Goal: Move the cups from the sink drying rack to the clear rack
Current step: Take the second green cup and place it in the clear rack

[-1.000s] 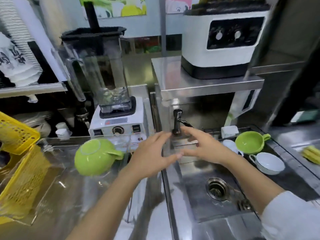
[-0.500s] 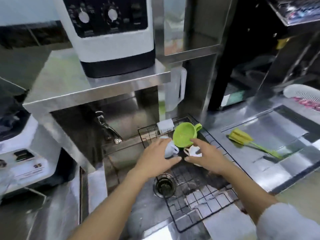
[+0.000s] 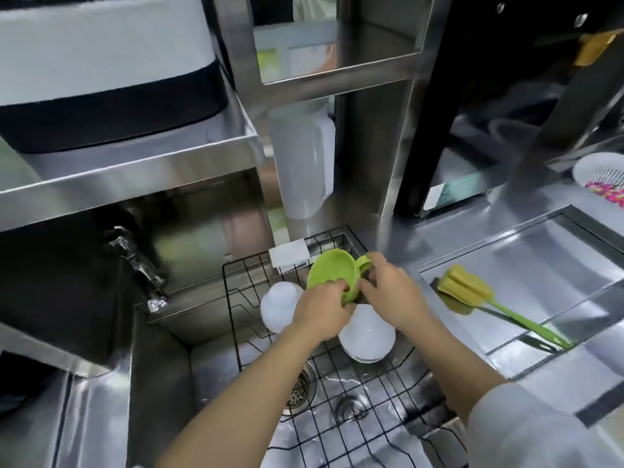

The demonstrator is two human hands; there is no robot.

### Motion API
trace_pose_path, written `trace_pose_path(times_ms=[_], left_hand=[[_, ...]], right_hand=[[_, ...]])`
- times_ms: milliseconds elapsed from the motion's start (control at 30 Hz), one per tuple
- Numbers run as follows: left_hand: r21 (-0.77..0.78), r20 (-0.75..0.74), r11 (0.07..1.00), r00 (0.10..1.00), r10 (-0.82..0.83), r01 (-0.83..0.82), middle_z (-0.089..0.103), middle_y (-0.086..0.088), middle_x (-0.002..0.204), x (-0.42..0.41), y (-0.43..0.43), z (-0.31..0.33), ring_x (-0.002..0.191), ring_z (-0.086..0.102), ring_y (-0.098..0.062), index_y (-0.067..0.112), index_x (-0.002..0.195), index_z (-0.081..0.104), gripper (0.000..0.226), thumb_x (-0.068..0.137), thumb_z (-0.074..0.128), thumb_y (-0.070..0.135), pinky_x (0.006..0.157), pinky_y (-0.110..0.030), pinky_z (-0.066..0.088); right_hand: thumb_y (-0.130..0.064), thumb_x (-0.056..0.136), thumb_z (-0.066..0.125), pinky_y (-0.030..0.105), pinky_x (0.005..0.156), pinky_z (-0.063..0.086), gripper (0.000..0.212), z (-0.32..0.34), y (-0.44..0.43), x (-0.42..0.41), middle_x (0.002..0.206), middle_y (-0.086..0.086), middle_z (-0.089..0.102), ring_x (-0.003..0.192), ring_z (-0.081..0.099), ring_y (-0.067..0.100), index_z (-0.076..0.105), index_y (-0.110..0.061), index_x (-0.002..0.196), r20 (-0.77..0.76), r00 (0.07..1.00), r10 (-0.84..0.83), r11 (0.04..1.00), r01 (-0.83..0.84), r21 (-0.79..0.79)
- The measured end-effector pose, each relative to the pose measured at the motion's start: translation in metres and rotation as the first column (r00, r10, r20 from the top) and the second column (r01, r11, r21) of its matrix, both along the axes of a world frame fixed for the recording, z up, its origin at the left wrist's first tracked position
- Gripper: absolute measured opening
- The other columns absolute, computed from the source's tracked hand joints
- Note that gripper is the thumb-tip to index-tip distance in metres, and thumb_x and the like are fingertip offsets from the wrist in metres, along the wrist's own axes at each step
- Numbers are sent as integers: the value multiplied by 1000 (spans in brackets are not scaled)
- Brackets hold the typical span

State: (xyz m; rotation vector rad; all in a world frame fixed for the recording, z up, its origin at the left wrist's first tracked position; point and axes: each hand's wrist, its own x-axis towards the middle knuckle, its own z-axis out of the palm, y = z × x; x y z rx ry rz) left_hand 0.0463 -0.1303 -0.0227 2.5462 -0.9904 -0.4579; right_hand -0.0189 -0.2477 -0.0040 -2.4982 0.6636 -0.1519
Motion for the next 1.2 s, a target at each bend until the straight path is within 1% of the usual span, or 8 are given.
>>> trace_pose_path(times_ms=[233,467,667,733,800,900,1033,1200], left_hand=[[-5,-25,998,998,63,-63,65,-19,100,-4,-12,-8,92,58,-42,12,95,52,17,89,52,28,63,-34,35],[-191,-80,962,980,182,-194,64,-21,93,-8,3,-7,89,55,-44,9,89,50,5,90,46,12,71,-44,45],[-552,-281,727,912,299,-409,59,-14,99,-8,25,32,92,58,-29,16,103,54,15,94,43,12,81,-44,50],[-641,-330,609,884,331,-468,60,-3,91,-7,38,54,77,60,0,26,95,55,19,95,43,11,66,-16,51],[-684,-358,534,866,349,-497,59,7,84,-4,57,77,70,55,3,30,86,55,24,94,45,9,58,-5,42],[-682,-451,461,822,347,-568,61,3,78,-4,87,108,73,54,-12,22,78,60,24,91,48,5,66,-22,44],[-577,-663,393,692,286,-716,62,-8,69,-11,130,139,67,55,-23,13,69,62,25,88,50,3,65,-31,44],[-477,-810,449,576,110,-756,60,-2,54,-26,195,168,46,56,-13,12,62,62,27,85,50,5,45,-15,44]], right_hand=[[-12,86,43,37,65,38,28,-1,-12,24,106,22,61,95,58,42,42,-10,114,-182,983,-25,991,1,-131],[-20,90,48,39,69,42,15,6,-16,22,103,18,62,94,58,39,50,-11,102,-38,999,12,999,-13,-34],[-24,90,52,39,79,45,19,32,0,22,103,10,49,83,52,22,53,-8,100,222,974,44,982,-84,172],[-28,86,56,32,75,42,18,45,10,21,98,0,48,75,49,8,53,-15,99,289,953,87,969,-148,197],[-32,82,60,24,75,40,30,62,22,16,101,-10,48,81,50,-2,51,-26,110,349,922,170,939,-259,228],[-37,76,67,17,79,40,51,89,43,11,111,-21,48,99,48,-8,45,-39,121,381,875,298,853,-423,307],[-30,68,76,21,83,52,70,120,80,3,121,-5,53,103,60,12,40,-41,128,385,859,337,609,-511,607],[-21,59,76,18,55,49,36,146,149,-2,74,-3,57,65,60,10,59,-24,91,455,835,310,328,-543,773]])
